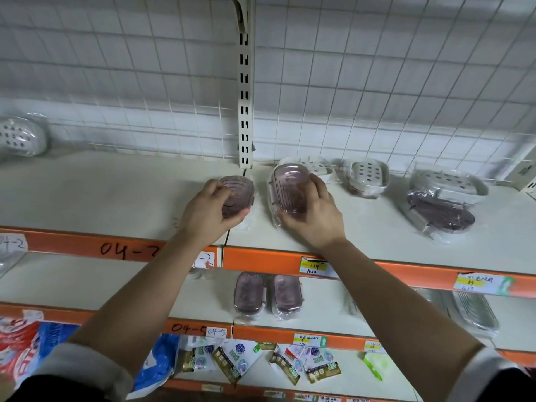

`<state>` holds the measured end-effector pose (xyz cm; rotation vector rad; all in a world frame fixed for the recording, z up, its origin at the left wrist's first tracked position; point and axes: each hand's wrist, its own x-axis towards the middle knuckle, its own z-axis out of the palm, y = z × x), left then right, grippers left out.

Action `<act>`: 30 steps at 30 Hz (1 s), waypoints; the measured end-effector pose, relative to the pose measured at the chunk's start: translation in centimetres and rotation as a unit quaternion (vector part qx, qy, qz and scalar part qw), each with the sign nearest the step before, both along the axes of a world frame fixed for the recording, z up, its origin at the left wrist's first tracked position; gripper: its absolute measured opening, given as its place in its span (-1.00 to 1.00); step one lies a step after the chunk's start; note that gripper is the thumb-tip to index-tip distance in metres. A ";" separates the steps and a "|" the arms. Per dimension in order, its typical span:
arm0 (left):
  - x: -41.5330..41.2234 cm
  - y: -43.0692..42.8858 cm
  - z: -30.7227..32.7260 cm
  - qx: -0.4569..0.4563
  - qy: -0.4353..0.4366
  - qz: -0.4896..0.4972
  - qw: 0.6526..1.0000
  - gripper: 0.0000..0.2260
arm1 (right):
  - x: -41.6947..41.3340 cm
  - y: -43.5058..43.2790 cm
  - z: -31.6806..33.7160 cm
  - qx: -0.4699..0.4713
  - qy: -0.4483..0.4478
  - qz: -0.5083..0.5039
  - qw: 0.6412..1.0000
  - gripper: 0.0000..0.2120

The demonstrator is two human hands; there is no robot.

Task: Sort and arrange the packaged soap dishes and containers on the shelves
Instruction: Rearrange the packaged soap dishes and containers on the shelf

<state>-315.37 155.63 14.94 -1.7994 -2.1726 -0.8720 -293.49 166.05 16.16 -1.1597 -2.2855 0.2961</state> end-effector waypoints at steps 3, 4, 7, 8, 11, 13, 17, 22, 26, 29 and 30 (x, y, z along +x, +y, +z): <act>0.6 -0.8 0.6 0.022 -0.010 0.001 1.000 -0.48 | -0.2 -0.4 0.3 -0.010 0.031 -0.001 0.999 -0.36; 1.0 -1.1 0.9 0.035 -0.013 0.000 0.999 -0.45 | -0.1 -0.5 0.4 -0.009 0.037 -0.001 0.999 -0.38; 2.1 -2.3 1.4 0.057 -0.012 -0.012 0.998 -0.44 | 1.3 -1.4 0.3 0.007 0.045 -0.005 0.999 -0.44; 2.5 -2.8 1.6 0.057 -0.010 -0.018 0.998 -0.44 | 2.0 -1.8 0.3 0.014 0.047 -0.009 0.999 -0.46; 4.0 -4.4 1.7 0.062 -0.005 -0.028 0.998 -0.45 | 4.0 -3.5 0.6 0.029 0.057 -0.015 0.998 -0.49; 5.3 -5.5 1.8 0.073 0.001 -0.029 0.997 -0.45 | 5.3 -4.8 0.9 0.036 0.064 -0.017 0.997 -0.50; 8.0 -8.4 1.7 0.091 0.004 -0.024 0.996 -0.46 | 8.5 -8.0 1.3 0.042 0.069 -0.011 0.997 -0.50; 11.5 -13.2 0.8 0.071 0.012 -0.019 0.997 -0.44 | 13.3 -13.1 -0.3 0.034 0.084 0.016 0.996 -0.51; 14.0 -17.1 -1.2 0.075 0.022 -0.029 0.997 -0.46 | 15.8 -17.1 -3.0 0.032 0.069 0.023 0.997 -0.47; 15.2 -18.9 -3.5 0.060 0.019 -0.025 0.998 -0.45 | 17.0 -18.9 -5.4 0.014 0.057 0.035 0.998 -0.45; 15.4 -19.2 -4.5 0.052 0.021 -0.022 0.998 -0.44 | 17.1 -18.9 -6.4 0.007 0.057 0.039 0.998 -0.47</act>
